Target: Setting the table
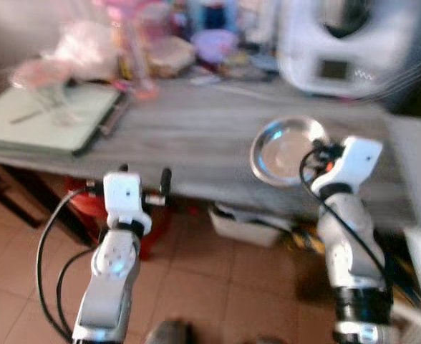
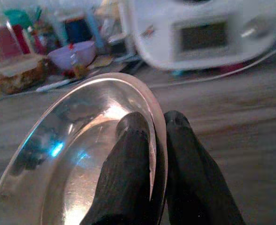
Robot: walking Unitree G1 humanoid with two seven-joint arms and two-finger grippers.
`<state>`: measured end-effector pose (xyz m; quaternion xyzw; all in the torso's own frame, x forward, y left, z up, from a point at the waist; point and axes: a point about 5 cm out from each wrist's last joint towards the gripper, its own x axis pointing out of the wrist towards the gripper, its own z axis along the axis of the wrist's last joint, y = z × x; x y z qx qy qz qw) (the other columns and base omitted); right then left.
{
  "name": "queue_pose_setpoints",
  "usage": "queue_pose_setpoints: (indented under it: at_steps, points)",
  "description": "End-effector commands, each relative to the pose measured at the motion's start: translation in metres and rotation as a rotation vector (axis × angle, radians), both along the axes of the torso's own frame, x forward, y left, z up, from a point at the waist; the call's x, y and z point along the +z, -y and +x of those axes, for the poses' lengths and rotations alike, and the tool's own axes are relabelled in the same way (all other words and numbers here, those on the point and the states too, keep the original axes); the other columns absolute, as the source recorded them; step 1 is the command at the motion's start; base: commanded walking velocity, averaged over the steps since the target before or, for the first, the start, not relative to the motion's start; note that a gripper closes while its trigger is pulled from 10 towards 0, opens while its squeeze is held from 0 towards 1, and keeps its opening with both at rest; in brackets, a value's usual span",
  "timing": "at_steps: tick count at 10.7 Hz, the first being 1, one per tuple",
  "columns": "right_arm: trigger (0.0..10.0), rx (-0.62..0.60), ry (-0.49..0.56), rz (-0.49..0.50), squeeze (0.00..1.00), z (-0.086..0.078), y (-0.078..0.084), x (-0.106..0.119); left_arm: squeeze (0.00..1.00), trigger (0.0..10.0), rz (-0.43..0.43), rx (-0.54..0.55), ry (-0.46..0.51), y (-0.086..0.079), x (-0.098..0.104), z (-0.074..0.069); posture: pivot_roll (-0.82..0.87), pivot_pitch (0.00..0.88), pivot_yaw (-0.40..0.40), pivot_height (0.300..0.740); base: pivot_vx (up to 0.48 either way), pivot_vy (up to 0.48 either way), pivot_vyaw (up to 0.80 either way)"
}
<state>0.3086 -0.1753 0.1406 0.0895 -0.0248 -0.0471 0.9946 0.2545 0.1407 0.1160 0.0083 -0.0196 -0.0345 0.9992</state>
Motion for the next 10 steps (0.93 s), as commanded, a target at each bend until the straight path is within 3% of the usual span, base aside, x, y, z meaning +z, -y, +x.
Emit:
queue_pose_setpoints:
  at_steps: [1,3,4,5,7,10]
  points:
    - [0.0,0.008,-0.006,0.019,0.0,0.003,-0.002,0.002,0.0,10.0,0.003,0.012,-0.001,-0.004,0.0,-0.001,0.03,0.098,0.059,0.74,0.0,0.0,0.0]
    - [1.1,0.027,-0.089,0.142,0.0,0.013,-0.01,-0.007,0.0,10.0,-0.012,0.049,-0.043,-0.008,-0.007,-0.004,0.04,0.084,0.056,0.74,0.0,0.0,0.0]
    - [3.1,0.037,-0.113,0.165,0.0,0.015,-0.014,-0.01,0.0,10.0,-0.013,0.051,-0.047,-0.009,-0.007,-0.005,0.04,0.083,0.056,0.74,0.0,0.0,0.0]
    - [10.0,0.069,-0.162,0.189,0.0,0.017,-0.024,-0.014,0.0,10.0,-0.016,0.053,-0.056,-0.01,-0.008,-0.006,0.05,0.08,0.052,0.74,0.0,0.0,0.0]
    - [10.0,0.103,-0.203,0.177,0.0,0.015,-0.03,-0.014,0.0,10.0,-0.015,0.06,-0.058,-0.013,-0.008,-0.005,0.05,0.079,0.048,0.74,0.0,0.0,0.0]
    - [10.0,0.094,-0.282,0.192,0.0,0.014,-0.025,-0.023,0.0,10.0,-0.022,0.044,-0.066,-0.008,-0.009,-0.004,0.04,0.08,0.044,0.74,0.0,0.0,0.0]
